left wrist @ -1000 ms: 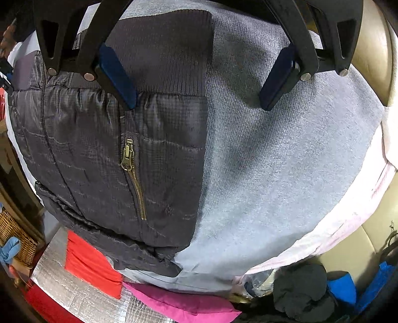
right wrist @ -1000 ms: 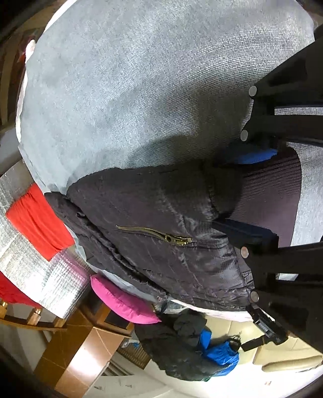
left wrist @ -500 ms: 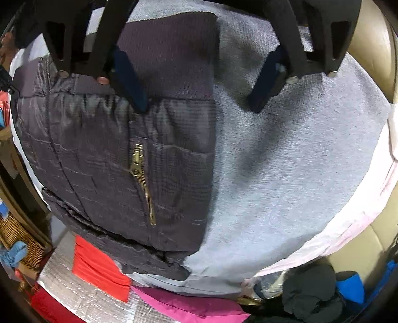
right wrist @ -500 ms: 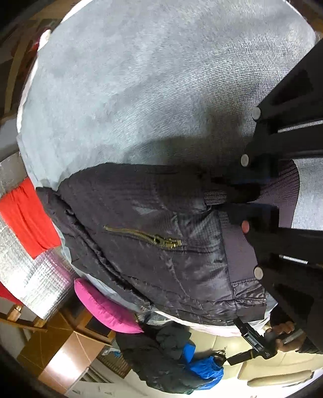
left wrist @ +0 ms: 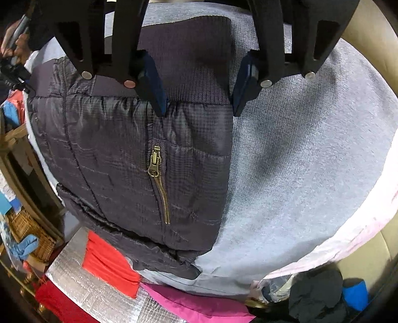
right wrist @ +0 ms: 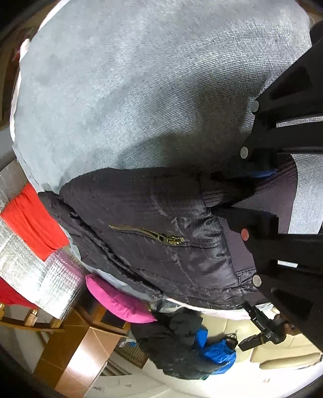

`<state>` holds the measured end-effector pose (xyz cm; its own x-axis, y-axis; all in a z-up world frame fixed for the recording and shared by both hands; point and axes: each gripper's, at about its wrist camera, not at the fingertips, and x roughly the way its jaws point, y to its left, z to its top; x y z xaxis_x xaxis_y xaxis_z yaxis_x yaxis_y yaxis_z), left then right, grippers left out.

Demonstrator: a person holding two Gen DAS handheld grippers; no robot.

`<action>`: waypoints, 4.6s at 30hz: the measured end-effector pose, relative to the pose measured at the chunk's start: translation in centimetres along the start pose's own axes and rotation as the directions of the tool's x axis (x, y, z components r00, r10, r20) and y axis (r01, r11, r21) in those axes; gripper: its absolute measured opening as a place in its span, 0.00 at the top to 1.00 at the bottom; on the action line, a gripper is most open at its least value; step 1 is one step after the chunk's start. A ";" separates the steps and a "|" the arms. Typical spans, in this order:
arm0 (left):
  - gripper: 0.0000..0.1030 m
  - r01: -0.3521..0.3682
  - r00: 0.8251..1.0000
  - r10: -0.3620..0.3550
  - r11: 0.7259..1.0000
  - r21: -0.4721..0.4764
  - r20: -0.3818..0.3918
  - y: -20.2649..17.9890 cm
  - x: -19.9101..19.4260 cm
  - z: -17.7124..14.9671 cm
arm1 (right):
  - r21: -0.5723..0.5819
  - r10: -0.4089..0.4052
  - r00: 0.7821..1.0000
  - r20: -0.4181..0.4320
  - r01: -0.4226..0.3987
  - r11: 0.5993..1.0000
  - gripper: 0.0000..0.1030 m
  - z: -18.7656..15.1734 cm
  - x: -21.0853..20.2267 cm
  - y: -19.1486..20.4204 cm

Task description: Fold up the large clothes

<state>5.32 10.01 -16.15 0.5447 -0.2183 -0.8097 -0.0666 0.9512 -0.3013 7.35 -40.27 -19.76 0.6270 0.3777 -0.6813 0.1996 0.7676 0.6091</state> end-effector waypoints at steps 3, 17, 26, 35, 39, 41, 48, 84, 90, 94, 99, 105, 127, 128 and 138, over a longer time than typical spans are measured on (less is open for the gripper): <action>0.40 0.001 1.000 -0.001 1.000 -0.011 0.007 0.3 -0.1 -0.1 | 0.017 0.022 1.000 -0.009 -0.022 1.000 0.75 0.1 0.0 -0.5; 0.25 0.048 0.999 -0.046 0.996 -0.080 0.018 1.5 -1.0 -0.2 | -0.033 -0.022 1.000 0.020 0.023 0.999 0.30 0.0 -2.4 0.5; 0.25 0.033 0.999 -0.033 0.999 0.011 0.024 -0.7 -0.6 -0.6 | -0.107 -0.075 0.997 -0.029 0.072 0.992 0.81 -0.3 0.0 2.8; 0.27 -0.035 0.999 0.034 0.998 0.047 0.023 -1.4 0.0 -0.6 | -0.081 -0.059 0.998 -0.009 0.058 0.995 0.69 -0.2 -0.1 1.6; 0.27 -0.040 0.999 0.039 0.998 0.050 0.020 -1.4 0.3 -0.4 | -0.062 -0.045 0.999 -0.023 0.043 0.997 0.68 0.1 0.1 1.3; 0.26 -0.050 0.999 0.048 0.997 0.060 0.025 -1.5 0.4 -0.5 | -0.043 -0.035 0.999 -0.035 0.033 0.999 0.68 0.1 0.1 1.0; 0.38 -0.057 0.998 0.055 0.995 0.084 0.029 -2.1 0.4 -0.5 | -0.053 -0.058 0.997 -0.053 0.055 0.997 0.83 0.2 0.2 1.0; 0.90 0.075 0.996 -0.077 0.997 -0.032 -0.041 0.0 0.0 0.0 | -0.092 -0.035 0.997 -0.075 0.028 0.995 0.80 0.2 0.1 1.3; 0.93 0.091 0.996 -0.091 0.996 -0.020 -0.023 0.0 -1.5 0.3 | -0.120 -0.044 0.993 -0.108 0.031 0.992 0.86 0.3 0.0 1.7; 0.93 0.092 0.995 -0.092 0.996 0.002 -0.024 0.0 -2.4 0.2 | -0.135 -0.044 0.991 -0.128 0.027 0.990 0.87 -0.1 -0.5 1.4; 0.93 0.101 0.995 -0.101 0.995 0.010 -0.023 0.4 -3.2 0.2 | -0.164 -0.046 0.987 -0.154 0.020 0.986 0.87 -1.0 -1.9 1.1; 0.93 0.112 0.994 -0.112 0.993 0.023 -0.021 0.7 -5.0 -0.7 | -0.174 -0.029 0.985 -0.172 -0.002 0.985 0.87 -3.0 -4.1 1.1; 0.93 0.075 0.995 -0.079 0.995 0.065 0.055 -0.4 -8.2 -0.7 | -0.087 0.130 0.985 -0.114 -0.141 0.986 0.87 -5.0 -7.5 0.2; 0.93 0.073 0.996 -0.077 0.995 0.068 0.055 -0.4 -8.2 -0.6 | -0.088 0.127 0.985 -0.115 -0.138 0.987 0.87 -5.0 -7.5 0.2; 0.93 0.072 0.995 -0.078 0.993 0.096 0.059 -0.6 -8.8 -0.5 | -0.093 0.117 0.985 -0.123 -0.129 0.987 0.87 -4.6 -7.4 0.0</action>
<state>0.14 11.19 -9.14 0.5968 -0.2785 -0.7525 0.0537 0.9496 -0.3088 -0.76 -40.67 -16.61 0.5485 0.5261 -0.6499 0.0463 0.7570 0.6518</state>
